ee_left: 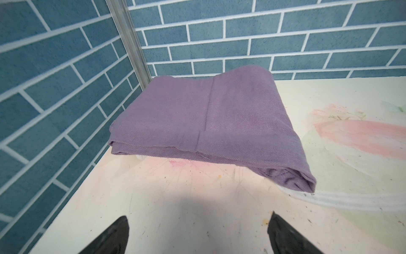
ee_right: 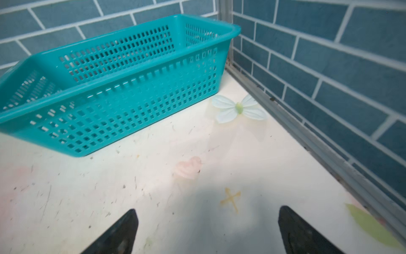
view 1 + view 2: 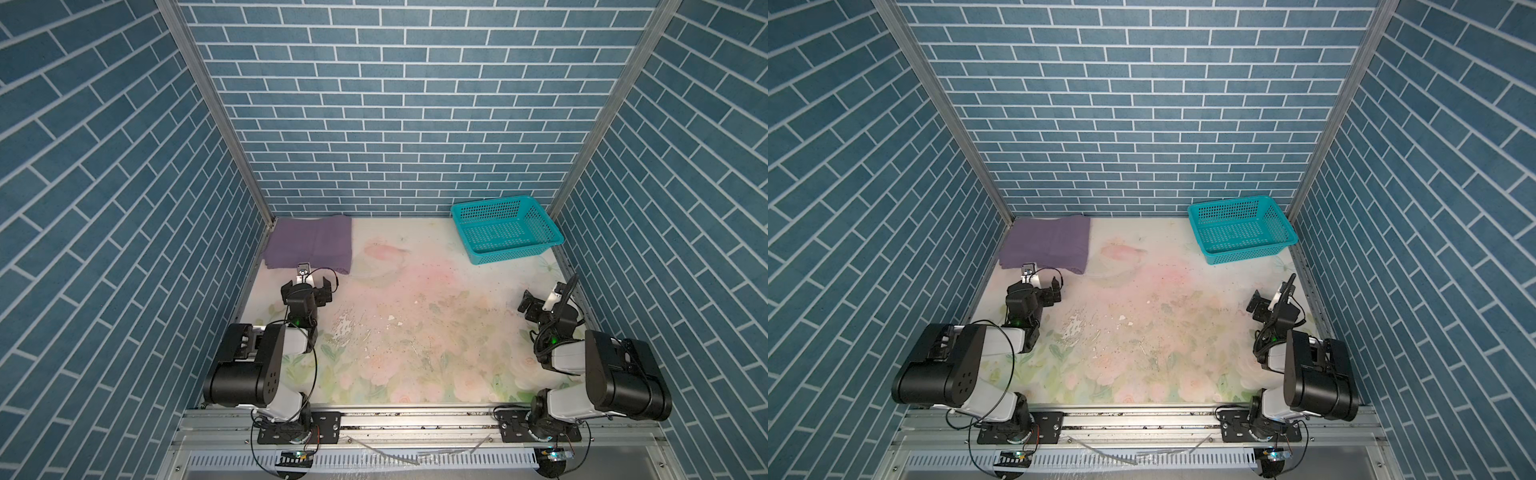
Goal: Fold and stack the trousers
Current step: Reset both arms
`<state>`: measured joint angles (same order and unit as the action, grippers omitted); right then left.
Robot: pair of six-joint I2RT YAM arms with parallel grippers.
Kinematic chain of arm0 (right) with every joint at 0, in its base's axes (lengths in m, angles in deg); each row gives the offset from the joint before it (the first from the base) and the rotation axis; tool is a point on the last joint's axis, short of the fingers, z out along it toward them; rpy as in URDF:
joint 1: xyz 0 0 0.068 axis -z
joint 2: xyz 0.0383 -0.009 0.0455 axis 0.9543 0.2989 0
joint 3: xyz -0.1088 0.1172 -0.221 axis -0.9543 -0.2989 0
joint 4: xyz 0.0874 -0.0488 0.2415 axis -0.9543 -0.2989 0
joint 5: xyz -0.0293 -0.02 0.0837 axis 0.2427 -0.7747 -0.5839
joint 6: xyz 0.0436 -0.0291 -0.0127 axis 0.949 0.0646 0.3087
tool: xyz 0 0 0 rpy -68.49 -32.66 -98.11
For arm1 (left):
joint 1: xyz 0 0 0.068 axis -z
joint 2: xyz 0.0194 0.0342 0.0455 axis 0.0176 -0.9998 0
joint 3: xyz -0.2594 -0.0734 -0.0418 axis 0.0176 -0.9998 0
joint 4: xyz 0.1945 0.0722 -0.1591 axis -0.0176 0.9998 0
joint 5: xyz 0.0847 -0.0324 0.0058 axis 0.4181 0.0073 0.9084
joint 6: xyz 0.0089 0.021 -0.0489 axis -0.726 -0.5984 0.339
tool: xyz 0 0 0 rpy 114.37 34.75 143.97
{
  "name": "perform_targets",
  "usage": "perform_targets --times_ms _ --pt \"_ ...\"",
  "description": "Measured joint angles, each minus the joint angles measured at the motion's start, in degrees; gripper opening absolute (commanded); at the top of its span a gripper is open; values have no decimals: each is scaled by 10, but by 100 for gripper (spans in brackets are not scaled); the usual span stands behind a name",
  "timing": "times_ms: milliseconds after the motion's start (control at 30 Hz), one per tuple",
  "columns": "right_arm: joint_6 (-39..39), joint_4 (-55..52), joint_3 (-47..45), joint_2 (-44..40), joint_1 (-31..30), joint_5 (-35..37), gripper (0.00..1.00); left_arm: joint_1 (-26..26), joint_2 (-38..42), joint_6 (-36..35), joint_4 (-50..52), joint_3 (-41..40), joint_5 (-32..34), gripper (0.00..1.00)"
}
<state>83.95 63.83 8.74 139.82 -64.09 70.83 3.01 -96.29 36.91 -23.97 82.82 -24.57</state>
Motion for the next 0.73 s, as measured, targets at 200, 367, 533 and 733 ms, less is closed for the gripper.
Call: perform_targets --times_ms 200,367,533,733 --pt "-30 -81 112 34 -63 32 99 0 0 0 0 0 0 99" --pt "-34 -104 115 34 -63 46 99 0 0 0 0 0 0 99" --pt "-58 -101 114 44 -63 12 99 0 0 0 0 0 0 99" --pt "-71 -101 113 46 -63 -23 99 0 0 0 0 0 0 99"
